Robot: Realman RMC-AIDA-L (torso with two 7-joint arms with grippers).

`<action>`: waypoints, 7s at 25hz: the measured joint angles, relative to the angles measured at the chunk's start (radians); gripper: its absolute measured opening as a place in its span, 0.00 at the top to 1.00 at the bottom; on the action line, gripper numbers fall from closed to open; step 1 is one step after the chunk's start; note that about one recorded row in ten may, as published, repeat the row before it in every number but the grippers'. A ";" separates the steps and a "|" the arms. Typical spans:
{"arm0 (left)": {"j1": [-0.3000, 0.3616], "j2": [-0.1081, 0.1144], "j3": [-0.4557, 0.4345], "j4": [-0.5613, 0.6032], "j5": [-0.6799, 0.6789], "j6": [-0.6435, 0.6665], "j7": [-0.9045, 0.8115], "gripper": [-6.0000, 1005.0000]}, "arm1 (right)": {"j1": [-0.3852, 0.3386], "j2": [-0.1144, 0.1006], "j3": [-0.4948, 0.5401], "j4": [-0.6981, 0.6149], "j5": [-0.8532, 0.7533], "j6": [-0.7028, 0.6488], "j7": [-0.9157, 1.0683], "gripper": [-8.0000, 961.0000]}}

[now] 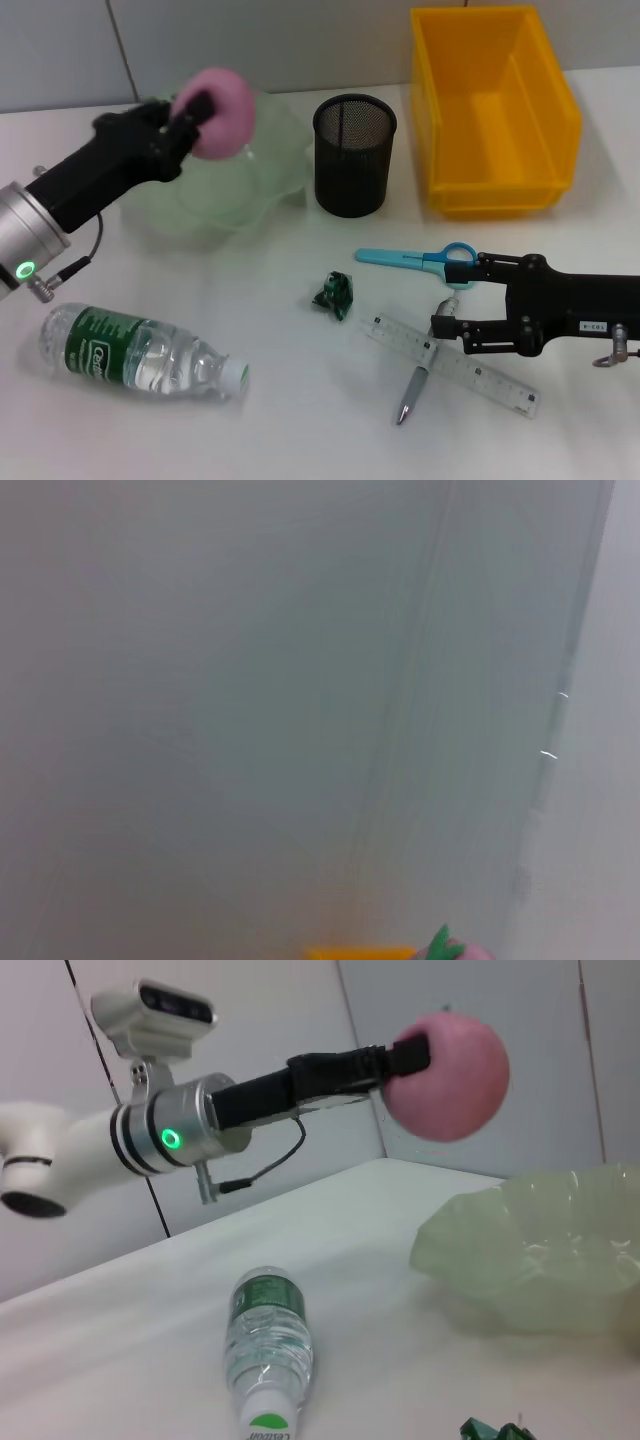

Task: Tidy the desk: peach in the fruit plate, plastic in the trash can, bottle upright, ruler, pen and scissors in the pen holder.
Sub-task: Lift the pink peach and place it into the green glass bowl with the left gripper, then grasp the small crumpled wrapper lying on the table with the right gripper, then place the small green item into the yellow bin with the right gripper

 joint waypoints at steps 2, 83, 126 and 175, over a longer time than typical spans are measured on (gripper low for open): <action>-0.015 -0.002 0.004 -0.065 -0.063 -0.002 0.129 0.85 | 0.000 0.000 -0.001 0.000 0.000 0.000 0.000 0.17; 0.126 0.040 0.176 0.255 0.446 0.264 -0.176 0.18 | 0.017 0.012 -0.003 -0.179 -0.009 -0.009 0.239 0.17; 0.178 0.069 0.136 0.262 0.446 0.252 -0.146 0.19 | 0.481 0.062 -0.560 -0.213 -0.449 0.312 0.815 0.19; 0.161 0.069 0.112 0.272 0.446 0.248 -0.148 0.20 | 0.409 0.056 -0.603 -0.151 -0.278 0.472 0.773 0.90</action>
